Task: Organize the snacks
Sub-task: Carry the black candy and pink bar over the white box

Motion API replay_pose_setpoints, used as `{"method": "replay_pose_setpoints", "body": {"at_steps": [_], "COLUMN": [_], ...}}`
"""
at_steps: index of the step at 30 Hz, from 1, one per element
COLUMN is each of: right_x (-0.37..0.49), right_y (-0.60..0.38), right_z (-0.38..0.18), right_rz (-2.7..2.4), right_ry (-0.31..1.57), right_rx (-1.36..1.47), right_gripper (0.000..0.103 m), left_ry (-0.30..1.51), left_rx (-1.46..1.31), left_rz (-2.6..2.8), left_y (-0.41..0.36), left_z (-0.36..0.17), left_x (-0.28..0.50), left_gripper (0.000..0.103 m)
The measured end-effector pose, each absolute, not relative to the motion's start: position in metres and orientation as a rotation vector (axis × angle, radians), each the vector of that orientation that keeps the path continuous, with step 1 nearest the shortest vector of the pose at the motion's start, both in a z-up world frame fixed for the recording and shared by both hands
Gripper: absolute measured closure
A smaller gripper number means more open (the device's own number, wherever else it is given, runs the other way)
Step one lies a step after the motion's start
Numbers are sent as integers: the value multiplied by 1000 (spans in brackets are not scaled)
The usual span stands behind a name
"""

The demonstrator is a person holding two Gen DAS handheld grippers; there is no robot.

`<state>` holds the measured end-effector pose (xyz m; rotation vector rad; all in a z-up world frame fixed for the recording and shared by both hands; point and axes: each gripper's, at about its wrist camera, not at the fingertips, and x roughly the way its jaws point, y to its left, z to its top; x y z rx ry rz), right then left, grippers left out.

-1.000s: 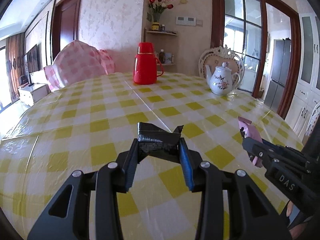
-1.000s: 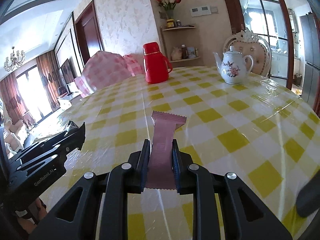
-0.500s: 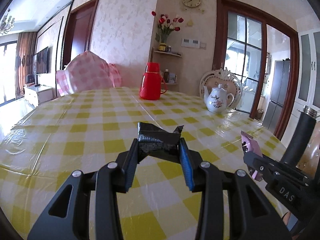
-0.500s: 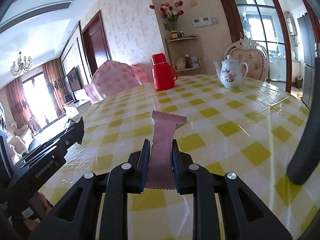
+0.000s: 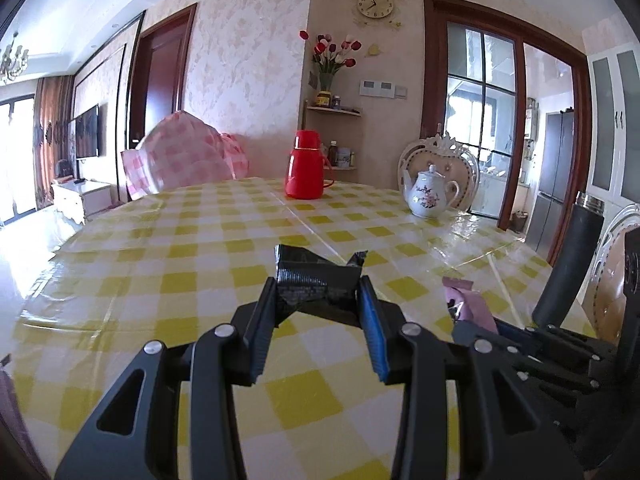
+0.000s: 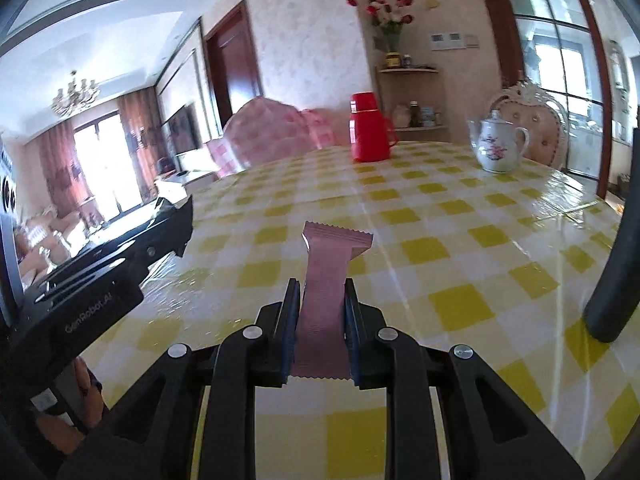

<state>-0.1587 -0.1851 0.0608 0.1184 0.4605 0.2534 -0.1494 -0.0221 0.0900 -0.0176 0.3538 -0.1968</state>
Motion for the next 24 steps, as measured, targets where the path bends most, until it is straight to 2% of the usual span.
{"method": "replay_pose_setpoints", "body": {"at_steps": [13,24], "right_x": [-201,-255], "right_y": [-84,72], "right_z": [74,60], "right_rz": [488,848], "right_ry": [477,597], "right_rx": [-20,-264], "right_gripper": [82,82], "left_ry": [399,523], "left_rx": [26,39], "left_rz": [-56,137], "left_y": [53,200], "left_z": [94,84], "left_x": [-215,-280], "left_gripper": [62,62]}}
